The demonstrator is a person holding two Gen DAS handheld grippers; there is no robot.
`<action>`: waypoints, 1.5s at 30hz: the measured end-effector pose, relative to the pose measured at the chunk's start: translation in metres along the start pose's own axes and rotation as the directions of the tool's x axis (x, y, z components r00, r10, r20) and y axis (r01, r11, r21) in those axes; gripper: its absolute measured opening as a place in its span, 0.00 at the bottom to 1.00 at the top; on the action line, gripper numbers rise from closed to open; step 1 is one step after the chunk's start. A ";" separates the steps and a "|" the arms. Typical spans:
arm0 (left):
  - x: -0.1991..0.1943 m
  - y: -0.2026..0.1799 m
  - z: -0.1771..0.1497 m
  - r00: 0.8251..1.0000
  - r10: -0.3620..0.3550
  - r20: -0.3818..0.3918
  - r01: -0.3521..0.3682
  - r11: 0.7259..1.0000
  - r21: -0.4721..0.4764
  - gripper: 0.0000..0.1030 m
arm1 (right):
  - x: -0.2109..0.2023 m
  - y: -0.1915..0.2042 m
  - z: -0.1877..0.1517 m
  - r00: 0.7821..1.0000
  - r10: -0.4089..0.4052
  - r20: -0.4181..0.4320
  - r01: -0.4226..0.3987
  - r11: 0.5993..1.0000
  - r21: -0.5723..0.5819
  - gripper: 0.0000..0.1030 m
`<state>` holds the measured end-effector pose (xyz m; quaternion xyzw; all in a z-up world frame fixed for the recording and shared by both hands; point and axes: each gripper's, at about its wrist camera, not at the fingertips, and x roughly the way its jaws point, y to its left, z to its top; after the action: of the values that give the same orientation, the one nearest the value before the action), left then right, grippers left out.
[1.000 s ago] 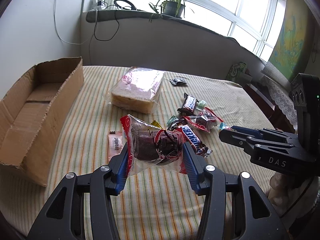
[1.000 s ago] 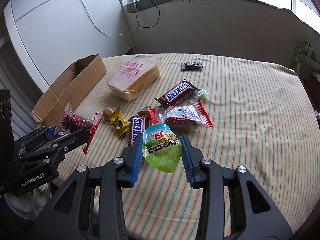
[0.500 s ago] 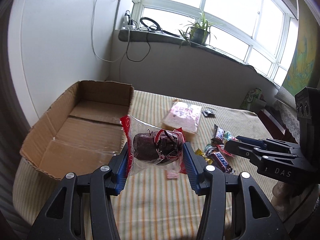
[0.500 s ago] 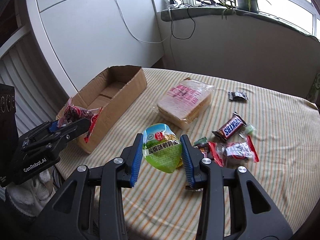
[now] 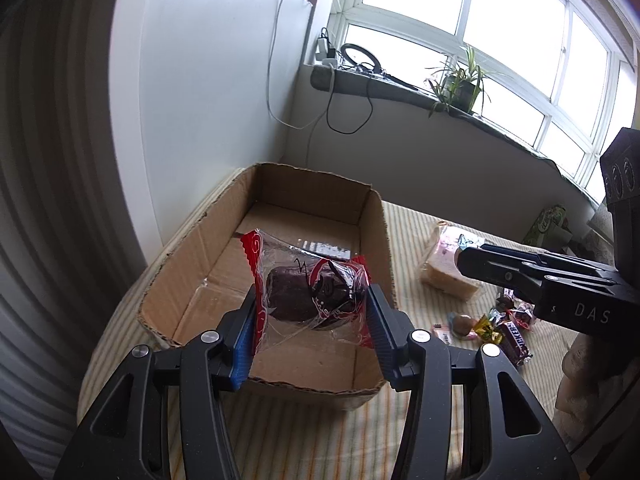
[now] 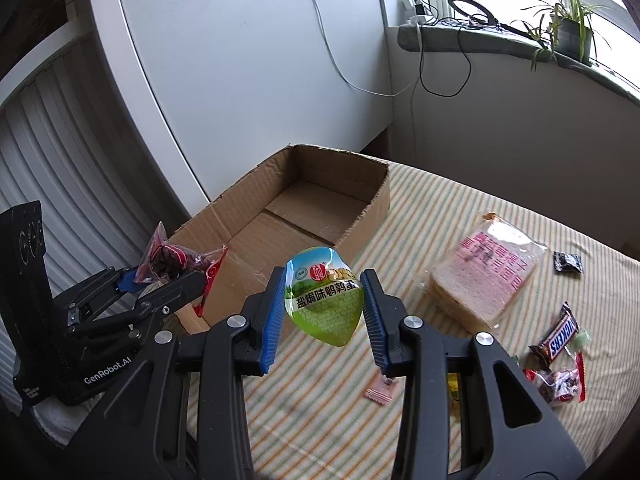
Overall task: Organize snacks
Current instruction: 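Carry both snacks into the cardboard box and open both tools, then move the left tool to the pink candy packet while the right tool reaches the Snickers bar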
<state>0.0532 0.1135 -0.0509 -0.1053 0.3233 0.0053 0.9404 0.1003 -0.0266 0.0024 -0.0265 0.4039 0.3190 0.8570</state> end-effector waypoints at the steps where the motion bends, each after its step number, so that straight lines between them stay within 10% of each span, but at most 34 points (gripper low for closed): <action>1: 0.001 0.005 0.000 1.000 0.005 -0.003 -0.005 1.000 -0.007 0.48 | 0.006 0.004 0.003 1.000 0.005 -0.004 -0.005 1.000 -0.004 0.37; 17: 0.010 0.029 -0.001 0.999 0.035 -0.013 -0.035 0.998 -0.043 0.50 | 0.062 0.045 0.022 0.998 0.041 -0.055 -0.045 0.997 -0.061 0.43; 21: 0.009 0.032 -0.001 0.999 0.042 -0.008 -0.042 0.998 -0.054 0.65 | 0.062 0.044 0.023 0.998 0.038 -0.045 -0.040 0.998 -0.055 0.56; 45: -0.011 -0.010 -0.004 1.000 -0.016 0.017 0.016 1.000 -0.014 0.65 | -0.034 -0.028 -0.012 0.997 -0.062 0.036 0.061 0.997 0.048 0.62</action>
<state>0.0431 0.1033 -0.0449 -0.1143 0.3145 0.0010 0.9424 0.0919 -0.0701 0.0126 -0.0129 0.3939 0.2834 0.8743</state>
